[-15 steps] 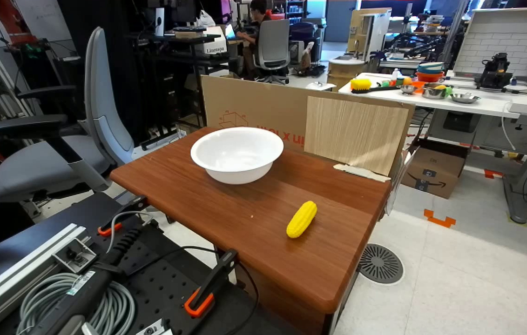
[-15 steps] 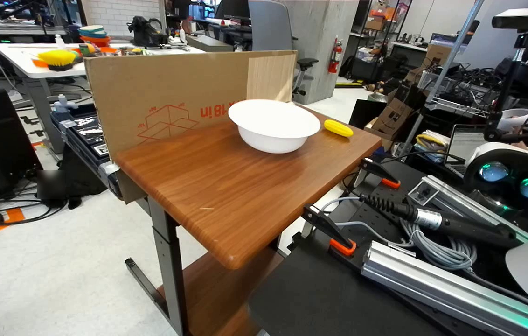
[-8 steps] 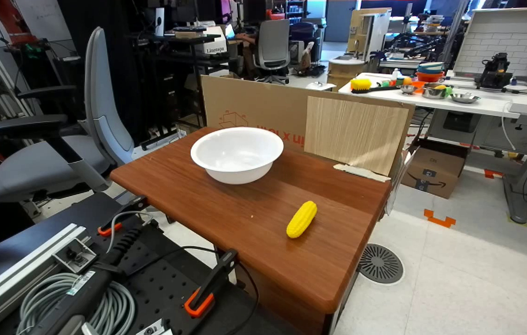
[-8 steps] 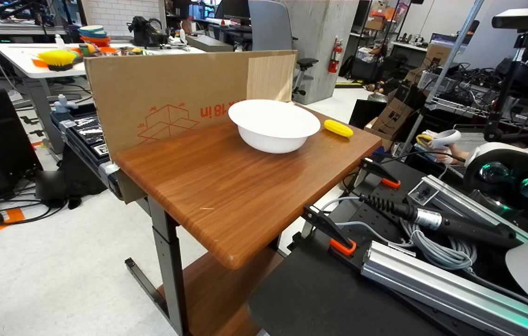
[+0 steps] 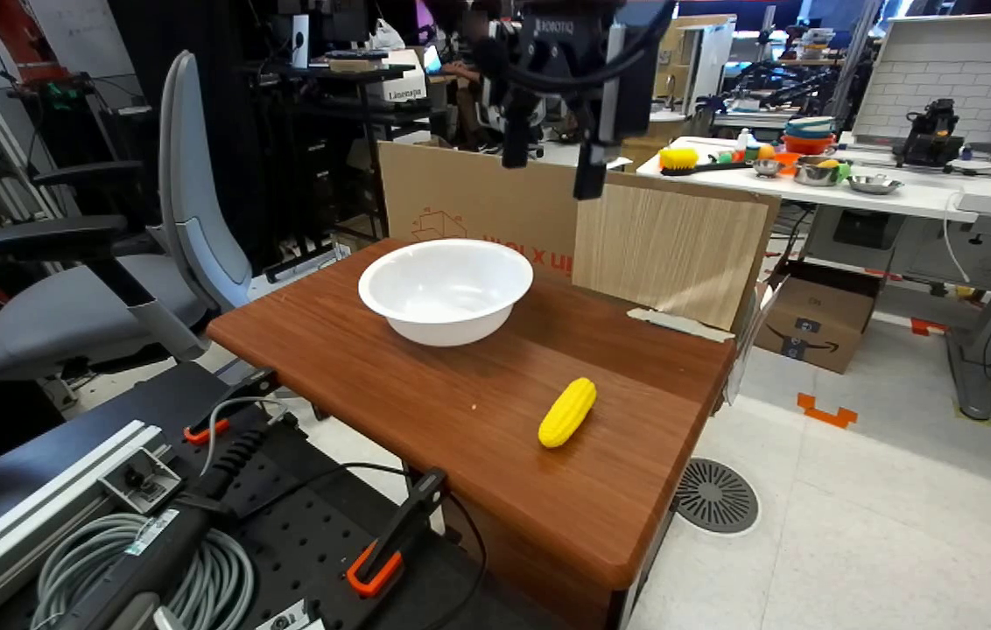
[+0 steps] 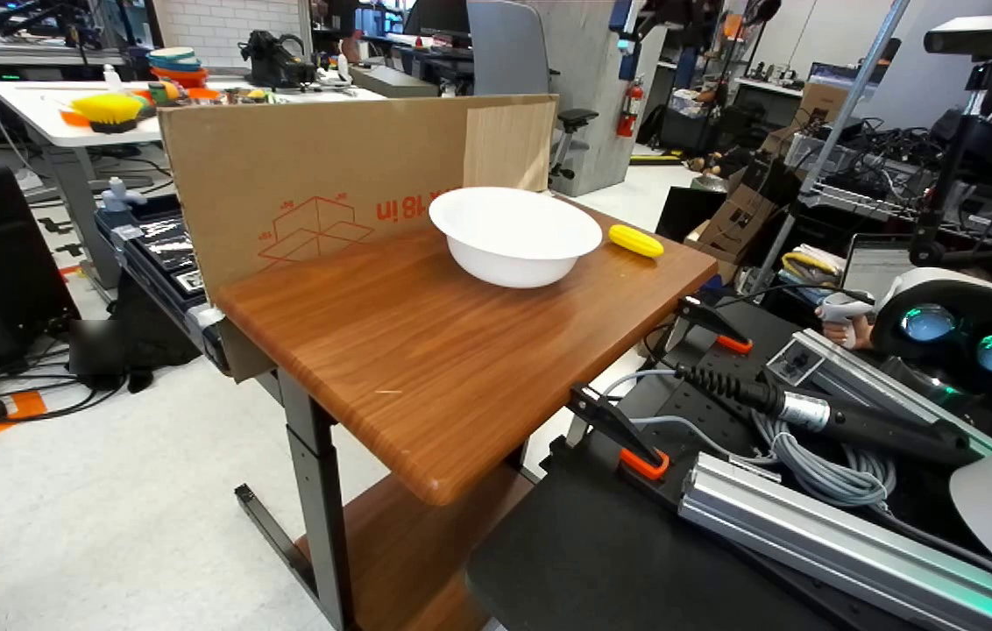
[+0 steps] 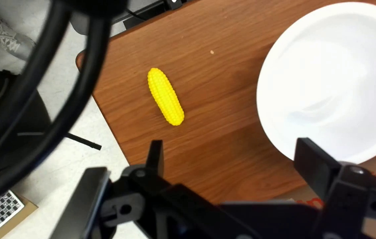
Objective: Put the corn plush in the white bowl
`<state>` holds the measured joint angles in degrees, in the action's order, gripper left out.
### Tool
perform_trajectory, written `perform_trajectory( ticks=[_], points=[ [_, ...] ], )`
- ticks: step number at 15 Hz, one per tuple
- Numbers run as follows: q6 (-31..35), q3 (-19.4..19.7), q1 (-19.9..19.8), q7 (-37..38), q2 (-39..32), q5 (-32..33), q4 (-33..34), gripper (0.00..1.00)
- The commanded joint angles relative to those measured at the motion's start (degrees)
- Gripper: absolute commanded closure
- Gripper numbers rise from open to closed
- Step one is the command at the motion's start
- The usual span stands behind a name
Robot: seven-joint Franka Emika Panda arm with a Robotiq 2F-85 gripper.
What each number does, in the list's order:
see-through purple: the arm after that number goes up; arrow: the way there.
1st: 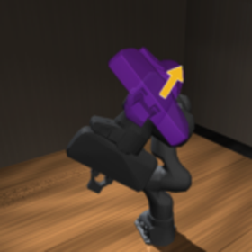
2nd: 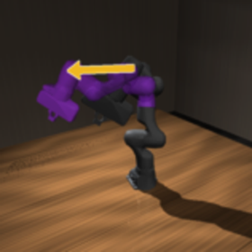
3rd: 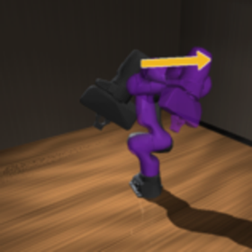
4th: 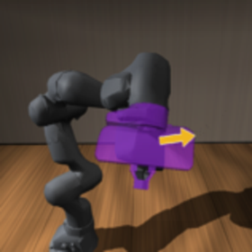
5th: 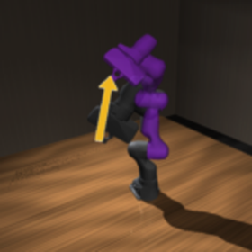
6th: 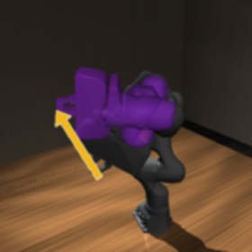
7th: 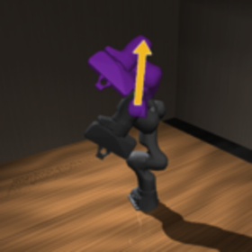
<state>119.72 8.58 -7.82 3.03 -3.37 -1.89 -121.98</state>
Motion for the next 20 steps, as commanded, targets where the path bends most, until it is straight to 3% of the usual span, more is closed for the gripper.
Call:
perform_trajectory(
  ticks=[1, 11, 20],
  points=[
    [3.2, 0.5, -1.6, -5.5, -6.7, -2.2, 3.5, 0.00],
    [16.3, 2.1, -4.2, -10.6, -14.9, 3.0, -0.1, 0.00],
    [19.3, 1.5, -2.0, -7.5, -21.6, 8.6, 0.2, 0.00]
  ],
)
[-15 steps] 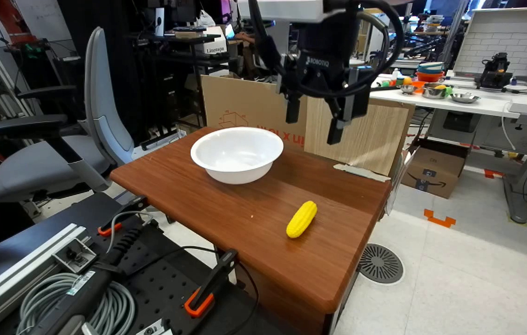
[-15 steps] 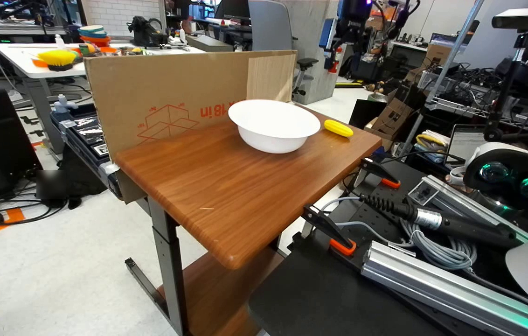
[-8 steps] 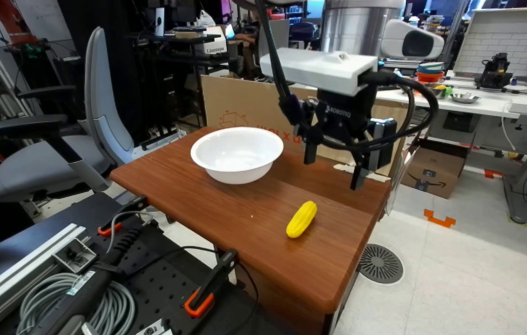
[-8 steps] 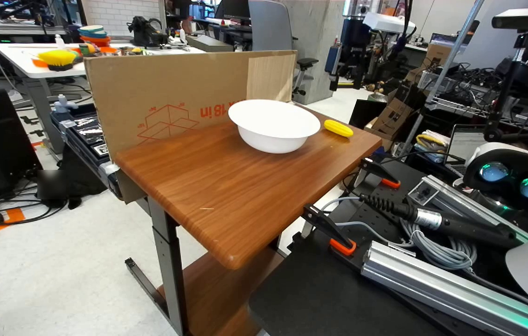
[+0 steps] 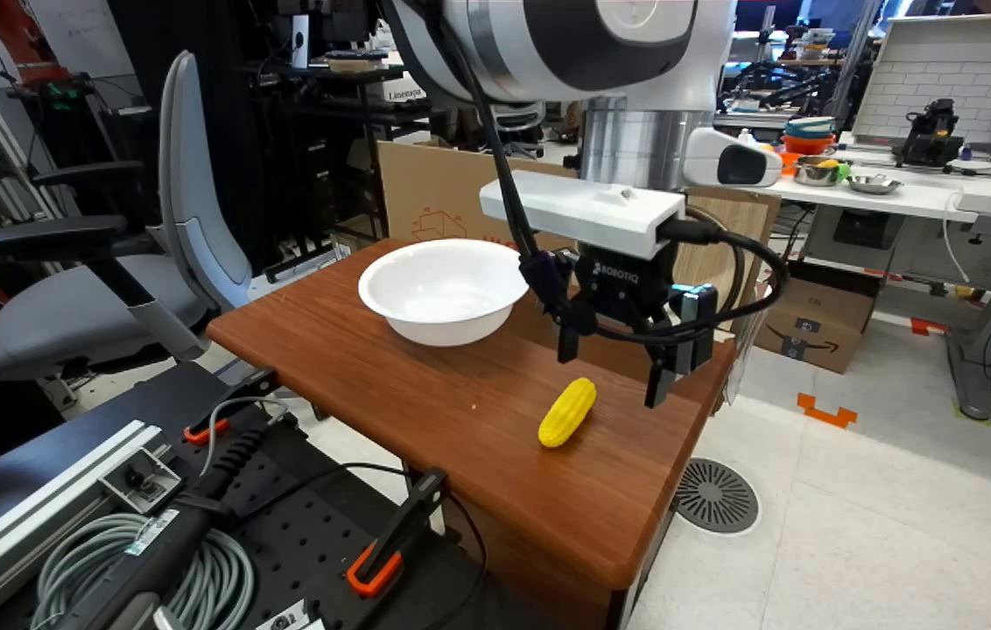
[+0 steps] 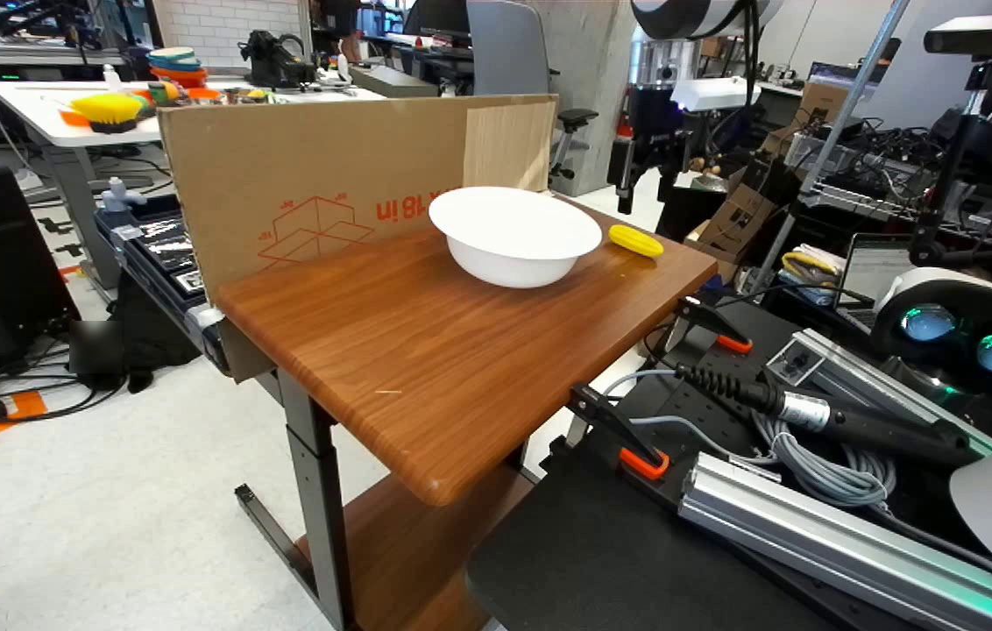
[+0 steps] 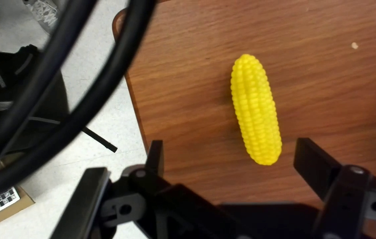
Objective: Put the corn plush in the white bowl
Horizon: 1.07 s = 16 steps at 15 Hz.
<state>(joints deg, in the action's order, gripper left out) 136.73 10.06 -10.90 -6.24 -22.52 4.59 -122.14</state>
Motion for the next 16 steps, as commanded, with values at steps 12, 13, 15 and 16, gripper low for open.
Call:
perform_trajectory(
  ticks=[12, 13, 15, 16],
  points=[
    [3.0, 0.2, 2.5, 5.2, -5.8, 2.8, 0.7, 0.56],
    [3.1, 0.2, 2.5, 5.3, -5.7, 2.8, 0.7, 0.63],
    [2.9, 0.1, 2.3, 5.5, -5.4, 2.3, 0.7, 0.78],
    [2.9, 0.1, 2.2, 5.6, -5.1, 2.1, 0.7, 0.87]
  ],
)
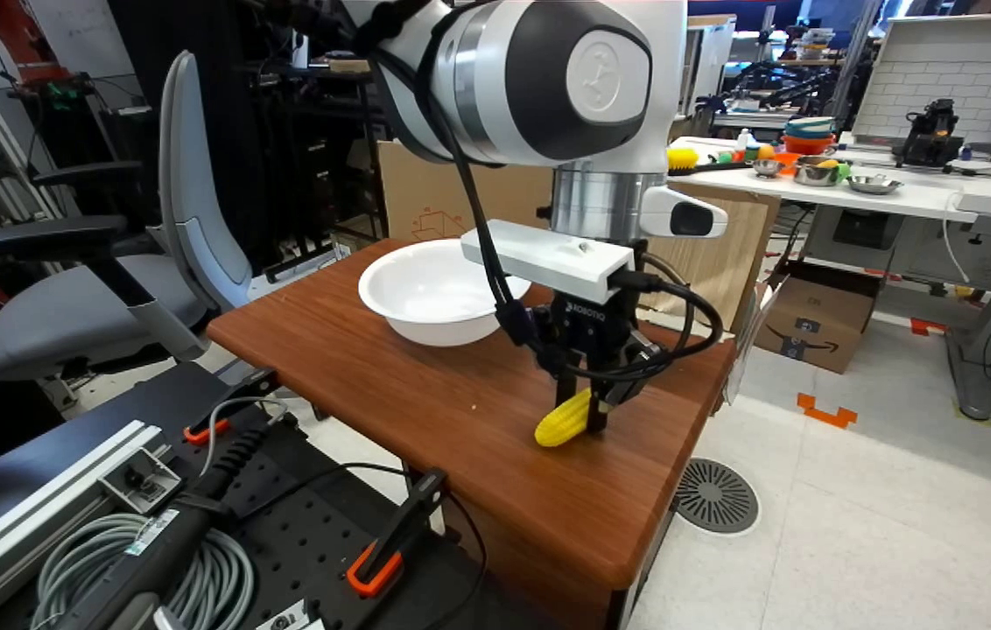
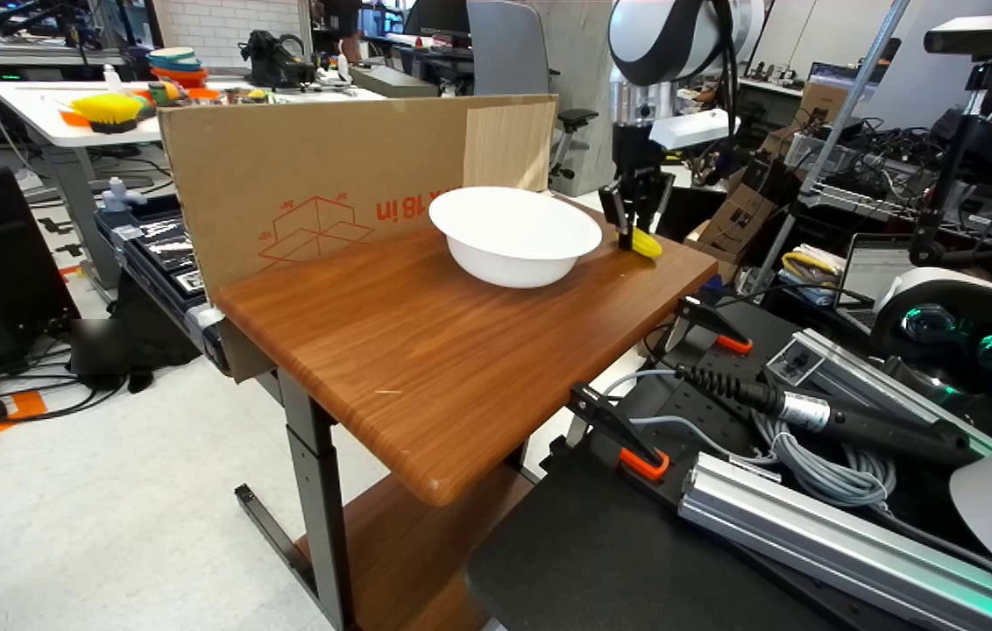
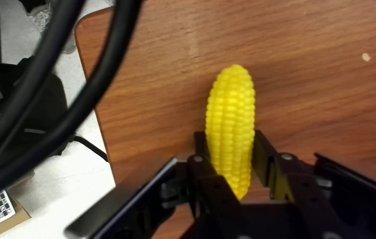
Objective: Put the corn plush in the white bowl
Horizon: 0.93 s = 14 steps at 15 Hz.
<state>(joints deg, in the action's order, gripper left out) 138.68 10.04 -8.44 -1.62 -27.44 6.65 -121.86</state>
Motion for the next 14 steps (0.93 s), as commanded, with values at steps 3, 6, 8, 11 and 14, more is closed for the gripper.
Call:
perform_trajectory(
  ticks=[3, 6, 8, 11, 14],
  points=[
    [1.4, 0.0, -0.4, 1.4, 2.0, -0.4, -0.7, 0.92],
    [2.6, -0.9, -0.2, 1.2, 9.3, -1.7, -4.6, 0.93],
    [3.2, -2.2, 0.4, 0.4, 14.5, -2.6, -6.5, 0.93],
    [4.2, -5.1, 2.7, 0.3, 19.9, -3.0, -8.2, 0.93],
    [4.2, -7.9, 5.8, 2.3, 21.9, -2.8, -9.0, 0.93]
  ],
)
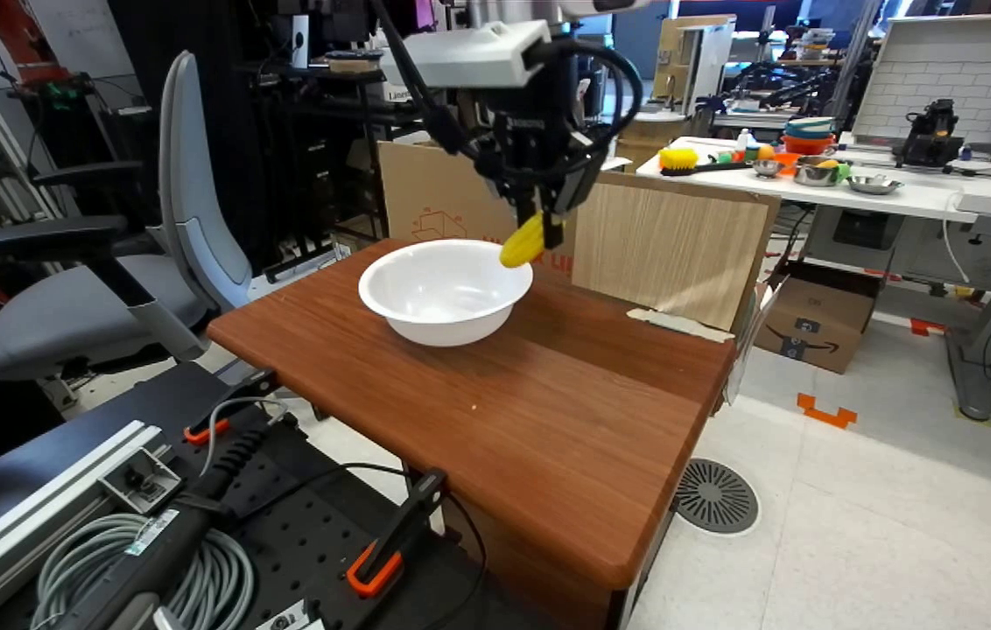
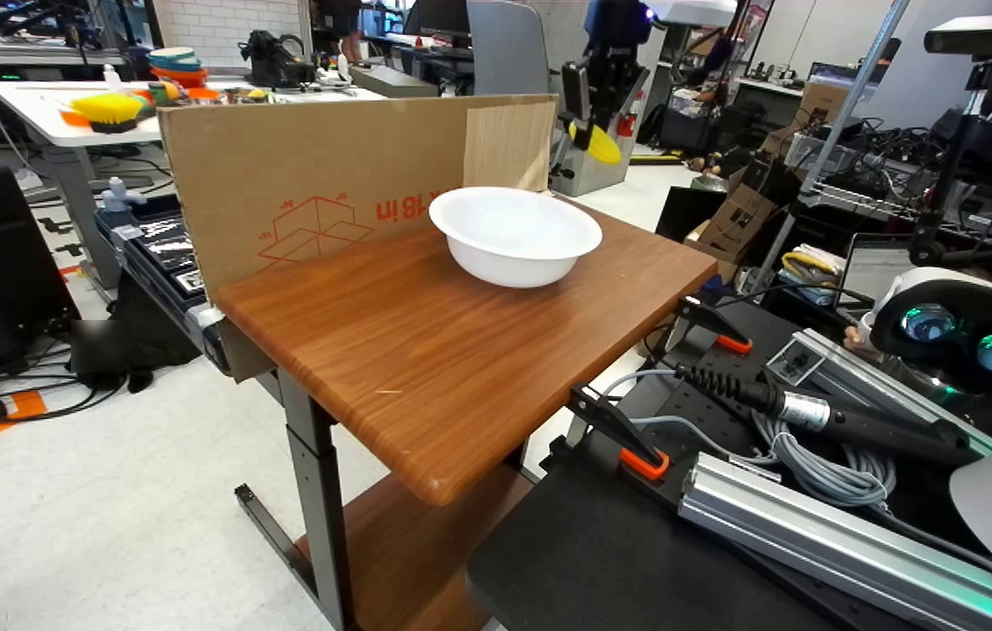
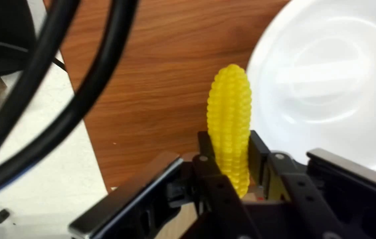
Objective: Put the corn plush in the white bowl
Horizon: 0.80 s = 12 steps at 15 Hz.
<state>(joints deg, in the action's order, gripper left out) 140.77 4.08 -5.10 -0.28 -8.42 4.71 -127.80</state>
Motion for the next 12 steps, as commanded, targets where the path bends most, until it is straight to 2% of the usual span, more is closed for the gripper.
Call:
perform_trajectory(
  ticks=[1, 6, 12],
  points=[
    [1.7, -2.6, 3.4, 1.6, 2.8, -0.5, -3.1, 0.93],
    [-3.9, -4.4, 6.0, -0.8, -0.6, 2.6, -1.8, 0.93],
    [-9.2, -3.0, 5.8, 0.3, -6.5, 5.0, 1.4, 0.93]
  ],
)
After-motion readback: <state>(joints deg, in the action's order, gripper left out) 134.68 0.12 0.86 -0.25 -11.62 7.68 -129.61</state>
